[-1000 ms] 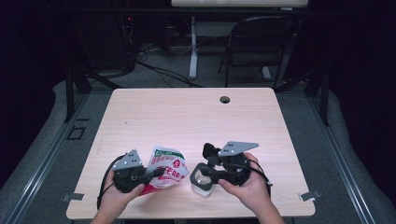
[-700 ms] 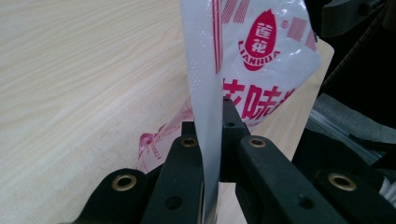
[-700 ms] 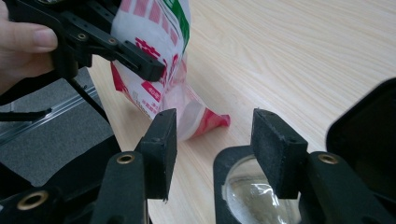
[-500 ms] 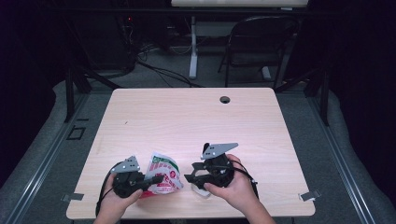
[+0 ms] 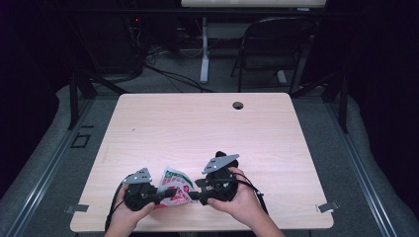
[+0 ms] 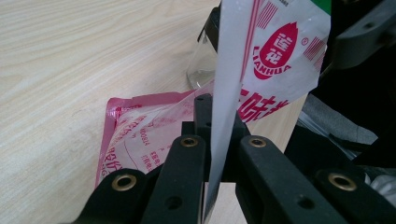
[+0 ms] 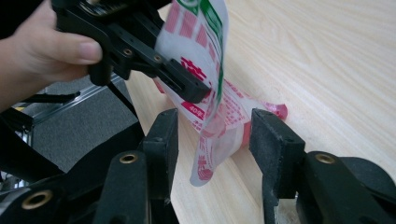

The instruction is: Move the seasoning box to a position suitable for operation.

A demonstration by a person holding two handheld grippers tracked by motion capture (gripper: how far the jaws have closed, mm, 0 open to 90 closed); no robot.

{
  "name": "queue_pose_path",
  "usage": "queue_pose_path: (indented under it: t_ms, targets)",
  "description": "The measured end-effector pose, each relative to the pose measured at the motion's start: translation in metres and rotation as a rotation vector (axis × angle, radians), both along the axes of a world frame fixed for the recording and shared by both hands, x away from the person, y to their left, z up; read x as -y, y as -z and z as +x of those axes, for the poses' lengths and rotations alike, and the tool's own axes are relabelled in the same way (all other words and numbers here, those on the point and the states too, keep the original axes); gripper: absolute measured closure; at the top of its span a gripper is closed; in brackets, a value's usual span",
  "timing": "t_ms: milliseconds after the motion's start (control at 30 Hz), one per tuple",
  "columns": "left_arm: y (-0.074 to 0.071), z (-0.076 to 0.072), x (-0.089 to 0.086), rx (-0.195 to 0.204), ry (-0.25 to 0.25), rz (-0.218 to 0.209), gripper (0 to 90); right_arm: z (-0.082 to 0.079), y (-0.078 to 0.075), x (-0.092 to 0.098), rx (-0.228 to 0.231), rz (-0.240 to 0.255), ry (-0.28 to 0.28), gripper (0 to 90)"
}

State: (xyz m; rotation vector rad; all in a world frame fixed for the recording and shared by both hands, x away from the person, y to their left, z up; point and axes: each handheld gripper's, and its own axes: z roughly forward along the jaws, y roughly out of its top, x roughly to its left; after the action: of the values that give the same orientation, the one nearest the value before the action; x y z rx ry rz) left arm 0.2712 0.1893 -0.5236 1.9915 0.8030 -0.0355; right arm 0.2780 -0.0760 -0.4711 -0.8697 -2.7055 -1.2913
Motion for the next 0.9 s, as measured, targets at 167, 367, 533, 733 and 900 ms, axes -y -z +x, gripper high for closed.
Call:
queue_pose_path:
  t_ms: [167, 367, 533, 733, 900]
  targets:
    - [0.001, 0.000, 0.002, -0.001, -0.006, -0.008, 90.0, 0.004, 0.011, -0.005, -0.033, -0.018, 0.008, 58.0]
    - [0.003, -0.002, 0.004, 0.004, -0.002, -0.009, 90.0, 0.009, 0.016, -0.009, -0.059, -0.039, 0.012, 62.9]
    - [0.004, -0.004, 0.006, 0.012, -0.006, -0.009, 90.0, 0.010, 0.019, -0.013, -0.076, -0.068, 0.000, 67.0]
    - [0.005, -0.005, 0.007, 0.017, -0.002, -0.002, 90.0, 0.010, 0.023, -0.017, -0.099, -0.084, -0.011, 73.5]
    - [0.006, -0.006, 0.008, 0.016, -0.003, -0.001, 90.0, 0.011, 0.024, -0.018, -0.114, -0.100, -0.016, 77.5]
